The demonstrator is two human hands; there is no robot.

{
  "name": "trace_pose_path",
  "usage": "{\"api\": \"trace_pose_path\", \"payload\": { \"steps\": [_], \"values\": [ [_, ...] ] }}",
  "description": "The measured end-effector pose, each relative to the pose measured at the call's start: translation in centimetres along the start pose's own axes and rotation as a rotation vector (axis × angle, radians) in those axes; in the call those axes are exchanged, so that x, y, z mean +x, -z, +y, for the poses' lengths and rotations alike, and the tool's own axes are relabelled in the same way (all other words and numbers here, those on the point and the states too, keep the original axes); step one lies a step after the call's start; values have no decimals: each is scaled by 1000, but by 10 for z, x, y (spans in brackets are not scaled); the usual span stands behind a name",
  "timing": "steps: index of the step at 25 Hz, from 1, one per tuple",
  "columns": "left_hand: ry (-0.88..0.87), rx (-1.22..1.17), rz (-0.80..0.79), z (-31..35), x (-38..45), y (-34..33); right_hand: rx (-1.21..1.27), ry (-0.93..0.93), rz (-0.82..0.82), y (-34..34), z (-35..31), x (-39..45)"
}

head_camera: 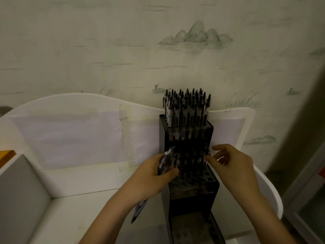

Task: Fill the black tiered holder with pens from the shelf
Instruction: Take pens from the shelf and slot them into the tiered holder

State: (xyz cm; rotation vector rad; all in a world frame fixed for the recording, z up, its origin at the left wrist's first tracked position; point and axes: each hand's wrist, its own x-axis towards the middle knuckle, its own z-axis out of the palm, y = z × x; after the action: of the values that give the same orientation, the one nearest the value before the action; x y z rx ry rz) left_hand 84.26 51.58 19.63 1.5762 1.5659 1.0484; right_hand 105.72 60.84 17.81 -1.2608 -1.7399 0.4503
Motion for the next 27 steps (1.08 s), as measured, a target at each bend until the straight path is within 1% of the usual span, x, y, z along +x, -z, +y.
{"api": "trace_pose_path", "payload": {
  "steps": [2, 3, 5, 7, 10, 12, 15, 17, 18, 21, 23, 25, 27],
  "values": [
    [-2, -6, -7, -1, 0, -1, 107, 50, 35, -1, -15, -10],
    [-6, -6, -12, -2, 0, -1, 178, 62, -1, -5, -23, -16],
    [-18, 5, -17, -2, 1, -3, 294, 66, -143, -16, -39, -24],
    [-25, 9, -17, -3, 0, -4, 399, 22, -270, -26, -49, -28],
    [-18, 15, -10, -5, -1, -3, 563, -87, -399, -36, -56, -28],
    [-13, 24, 5, -7, -3, -1, 629, -151, -459, -39, -57, -28],
    [-12, 11, 15, -9, -6, 2, 652, -215, -506, -43, -59, -28],
    [-22, 13, 24, -10, -8, 5, 689, -234, -490, -45, -60, -26],
    [-17, 13, 34, -11, -10, 7, 732, -245, -456, -44, -60, -24],
    [33, 28, 60, -18, -14, 15, 875, -249, -302, -33, -63, -14],
    [48, 68, 76, -23, -14, 20, 901, -193, -186, -24, -65, -8],
    [48, 101, 92, -28, -14, 22, 818, -71, -70, -16, -65, -5],
    [43, 107, 102, -30, -13, 24, 653, 78, -7, -12, -65, -6]
  ]
}}
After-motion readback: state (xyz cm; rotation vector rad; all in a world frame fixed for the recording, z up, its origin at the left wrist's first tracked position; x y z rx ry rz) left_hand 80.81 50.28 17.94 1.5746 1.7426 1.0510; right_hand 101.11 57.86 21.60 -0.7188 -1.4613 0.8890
